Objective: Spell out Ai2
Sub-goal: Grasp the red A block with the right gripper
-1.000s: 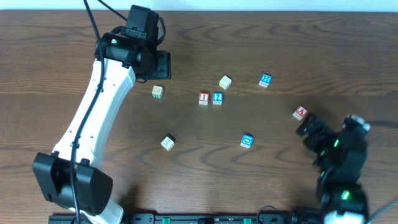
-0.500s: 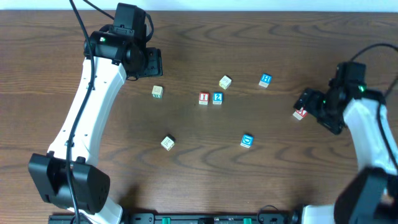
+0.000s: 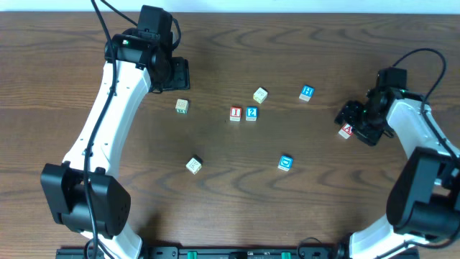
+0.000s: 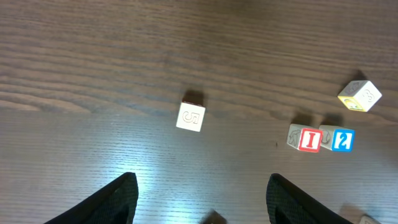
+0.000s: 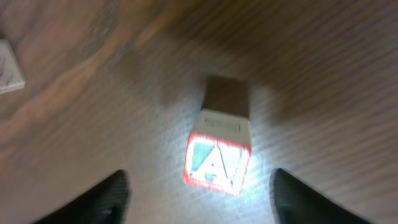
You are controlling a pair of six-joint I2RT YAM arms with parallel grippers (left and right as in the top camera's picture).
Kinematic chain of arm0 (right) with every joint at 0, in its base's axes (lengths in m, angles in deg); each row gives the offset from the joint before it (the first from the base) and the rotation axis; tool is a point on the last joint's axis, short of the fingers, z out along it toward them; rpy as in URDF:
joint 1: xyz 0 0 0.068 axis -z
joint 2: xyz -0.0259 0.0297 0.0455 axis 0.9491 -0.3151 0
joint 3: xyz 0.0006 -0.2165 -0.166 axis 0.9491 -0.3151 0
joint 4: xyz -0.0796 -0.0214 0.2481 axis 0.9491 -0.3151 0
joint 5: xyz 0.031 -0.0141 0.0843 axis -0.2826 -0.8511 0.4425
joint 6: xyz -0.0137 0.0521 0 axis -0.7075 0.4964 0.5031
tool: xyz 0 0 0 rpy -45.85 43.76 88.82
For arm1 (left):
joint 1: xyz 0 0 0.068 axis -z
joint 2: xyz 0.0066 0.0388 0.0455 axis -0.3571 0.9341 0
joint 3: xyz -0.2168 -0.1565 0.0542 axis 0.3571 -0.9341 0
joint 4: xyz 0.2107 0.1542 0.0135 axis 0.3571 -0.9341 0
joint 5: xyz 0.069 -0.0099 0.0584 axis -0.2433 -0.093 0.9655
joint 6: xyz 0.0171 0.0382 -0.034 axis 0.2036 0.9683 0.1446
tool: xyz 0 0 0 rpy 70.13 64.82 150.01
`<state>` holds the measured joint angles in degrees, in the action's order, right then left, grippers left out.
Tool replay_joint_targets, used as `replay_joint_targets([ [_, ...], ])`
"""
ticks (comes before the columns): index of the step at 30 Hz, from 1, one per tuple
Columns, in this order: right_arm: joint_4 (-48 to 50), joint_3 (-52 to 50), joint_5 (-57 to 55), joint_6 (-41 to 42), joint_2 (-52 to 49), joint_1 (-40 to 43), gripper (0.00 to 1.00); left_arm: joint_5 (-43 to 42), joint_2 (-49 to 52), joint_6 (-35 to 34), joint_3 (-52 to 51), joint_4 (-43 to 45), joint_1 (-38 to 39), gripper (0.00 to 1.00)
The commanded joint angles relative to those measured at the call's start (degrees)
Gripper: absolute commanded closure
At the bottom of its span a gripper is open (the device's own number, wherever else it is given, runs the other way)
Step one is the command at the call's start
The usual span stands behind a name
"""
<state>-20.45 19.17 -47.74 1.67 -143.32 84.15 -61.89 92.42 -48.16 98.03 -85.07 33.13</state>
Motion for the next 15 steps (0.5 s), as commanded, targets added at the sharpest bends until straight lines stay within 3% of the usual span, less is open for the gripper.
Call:
replay_joint_targets([
  [1, 0.61, 1.03, 0.39, 1.05, -2.43, -1.27, 0.4, -0.66, 0.46, 0.94, -0.26, 0.02, -0.2, 0.33],
  [15, 1.77, 1.03, -0.66, 1.64, -4.11, -1.36, 0.54, -0.66, 0.46, 0.94, -0.26, 0.09, -0.2, 0.32],
])
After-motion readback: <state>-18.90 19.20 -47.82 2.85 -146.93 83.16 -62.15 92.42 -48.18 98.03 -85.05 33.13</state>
